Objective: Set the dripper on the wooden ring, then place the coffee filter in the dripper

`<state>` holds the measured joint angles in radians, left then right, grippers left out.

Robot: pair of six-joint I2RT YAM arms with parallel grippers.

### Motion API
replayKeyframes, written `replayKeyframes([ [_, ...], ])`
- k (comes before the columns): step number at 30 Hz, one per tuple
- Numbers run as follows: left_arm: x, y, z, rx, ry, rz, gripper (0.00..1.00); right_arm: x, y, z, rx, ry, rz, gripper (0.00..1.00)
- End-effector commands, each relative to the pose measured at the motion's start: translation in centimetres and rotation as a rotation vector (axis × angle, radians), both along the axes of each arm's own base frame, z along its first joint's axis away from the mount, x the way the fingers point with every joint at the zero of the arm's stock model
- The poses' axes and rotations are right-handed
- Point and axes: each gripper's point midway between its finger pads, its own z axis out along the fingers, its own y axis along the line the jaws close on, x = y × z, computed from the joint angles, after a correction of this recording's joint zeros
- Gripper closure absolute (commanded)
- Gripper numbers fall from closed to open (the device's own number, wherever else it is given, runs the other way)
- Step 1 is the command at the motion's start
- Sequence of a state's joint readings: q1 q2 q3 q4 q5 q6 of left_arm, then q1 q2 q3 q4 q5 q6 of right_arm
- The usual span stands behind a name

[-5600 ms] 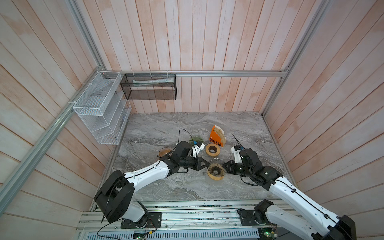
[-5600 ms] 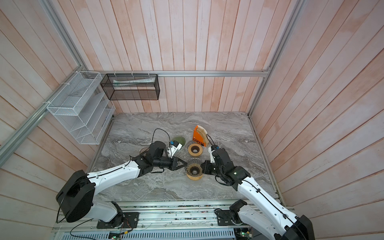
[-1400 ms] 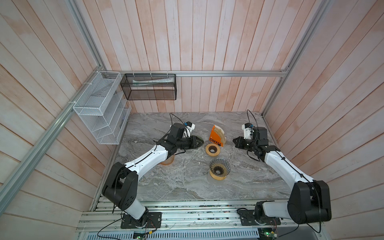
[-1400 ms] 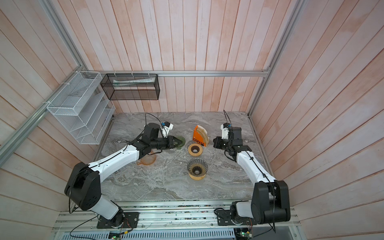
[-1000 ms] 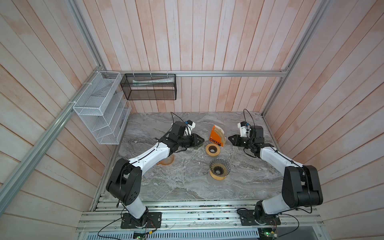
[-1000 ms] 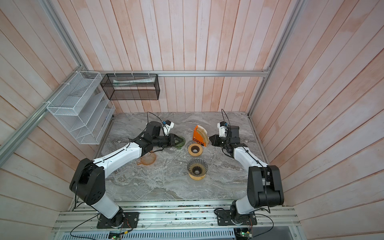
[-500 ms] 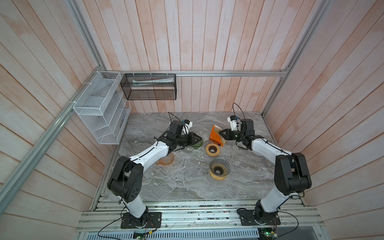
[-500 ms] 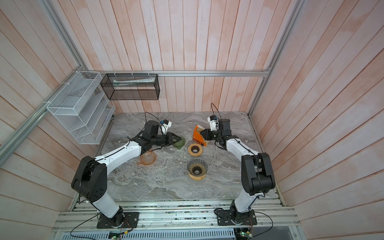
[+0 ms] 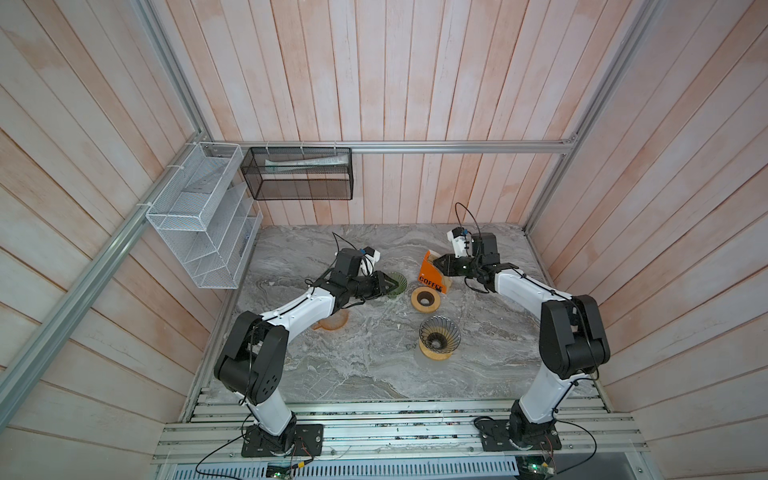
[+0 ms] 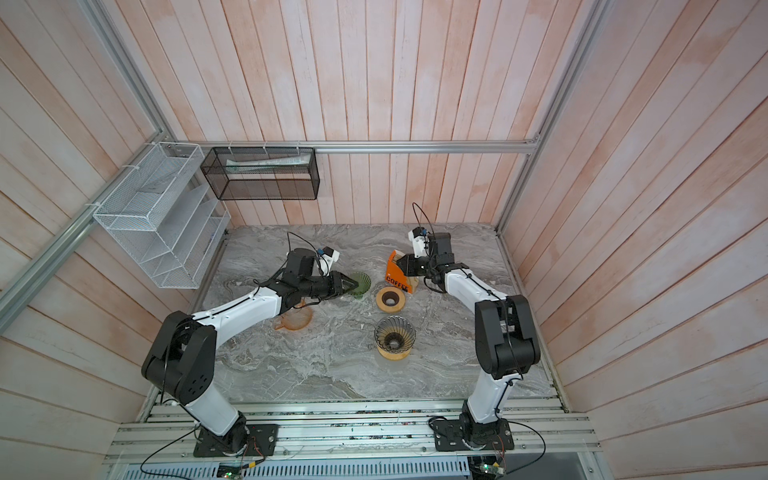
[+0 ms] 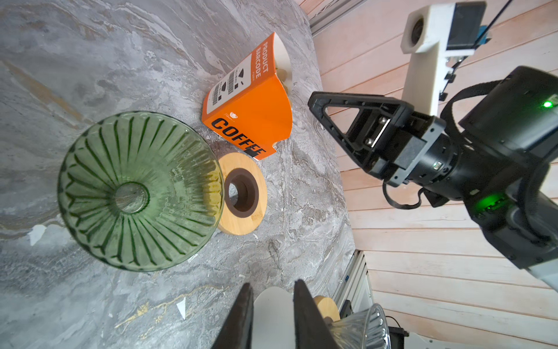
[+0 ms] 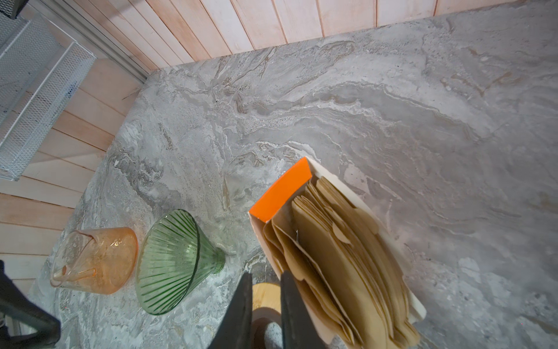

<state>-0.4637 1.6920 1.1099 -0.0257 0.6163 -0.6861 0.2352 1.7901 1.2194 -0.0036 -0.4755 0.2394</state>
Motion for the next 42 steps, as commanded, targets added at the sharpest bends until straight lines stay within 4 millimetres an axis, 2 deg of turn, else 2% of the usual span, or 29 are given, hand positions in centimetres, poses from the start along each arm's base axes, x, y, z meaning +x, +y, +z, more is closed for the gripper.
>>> replayKeyframes([
  [1,0.1,0.1,1.1,-0.03,-0.029,-0.003,0.73,0.8,-0.2,-0.6,-0.03,0.011,-0.011,0.81],
  [12,0.3,0.4,0.9,-0.032,-0.021,-0.001,0.73,1.6,0.0,-1.4,-0.044,0.031,-0.01,0.82],
  [37,0.5,0.3,0.2,-0.041,0.002,-0.004,0.73,1.9,0.1,-2.8,-0.081,0.063,-0.004,0.86],
  [42,0.5,0.3,0.1,-0.04,0.004,-0.005,0.73,1.7,0.2,-2.7,-0.081,0.063,0.002,0.83],
])
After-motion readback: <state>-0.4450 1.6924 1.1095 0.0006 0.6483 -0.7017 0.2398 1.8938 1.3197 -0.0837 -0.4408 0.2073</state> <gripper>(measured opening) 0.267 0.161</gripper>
